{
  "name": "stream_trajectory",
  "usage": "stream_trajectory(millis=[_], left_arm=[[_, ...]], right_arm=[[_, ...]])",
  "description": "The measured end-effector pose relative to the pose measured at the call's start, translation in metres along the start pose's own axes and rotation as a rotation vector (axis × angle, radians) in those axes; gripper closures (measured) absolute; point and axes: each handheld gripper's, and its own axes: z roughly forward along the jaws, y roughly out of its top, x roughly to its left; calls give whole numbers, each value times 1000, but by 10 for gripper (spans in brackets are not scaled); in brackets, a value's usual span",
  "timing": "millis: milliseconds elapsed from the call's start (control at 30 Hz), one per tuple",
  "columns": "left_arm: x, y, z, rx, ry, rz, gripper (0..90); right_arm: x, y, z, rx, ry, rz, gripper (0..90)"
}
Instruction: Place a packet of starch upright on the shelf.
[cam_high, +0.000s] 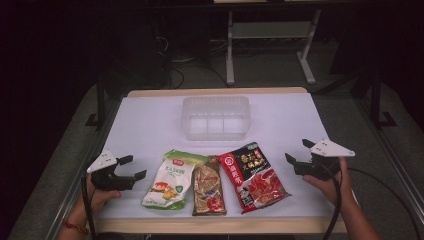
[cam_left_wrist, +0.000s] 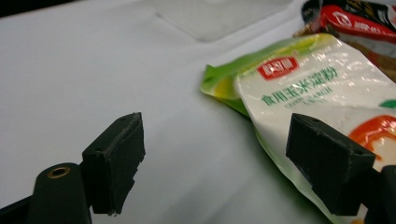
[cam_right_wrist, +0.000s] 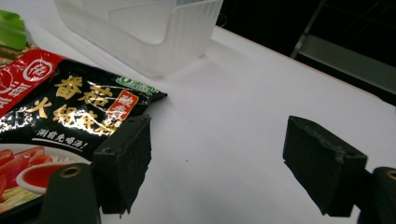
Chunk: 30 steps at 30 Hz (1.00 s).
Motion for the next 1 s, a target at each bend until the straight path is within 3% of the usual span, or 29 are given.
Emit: stream_trajectory(millis=[267, 300, 367, 400, 433, 533, 800, 867, 1000], left_arm=[[-6, -2, 0, 9, -17, -3, 190], [-7, -2, 0, 18, -13, -3, 190], [-10, 0, 5, 89, 35, -5, 226], [-10, 0, 5, 89, 35, -5, 226], [-13, -1, 7, 97, -17, -27, 226], [-16, 0, 12, 121, -45, -27, 216], [-12, 4, 19, 104, -74, -79, 213], [-10, 7, 21, 94, -101, -95, 213], [-14, 14, 29, 104, -137, -78, 195]], right_arm=[[7, 5, 7, 12, 27, -18, 228], [7, 5, 7, 12, 27, -18, 228], [10, 6, 9, 17, 36, -34, 227], [11, 6, 9, 14, 41, -32, 227], [12, 7, 9, 17, 40, -35, 228], [13, 7, 10, 23, 42, -32, 228], [17, 7, 16, 51, 54, -50, 228], [19, 7, 17, 55, 60, -57, 228], [23, 8, 18, 63, 70, -66, 227]])
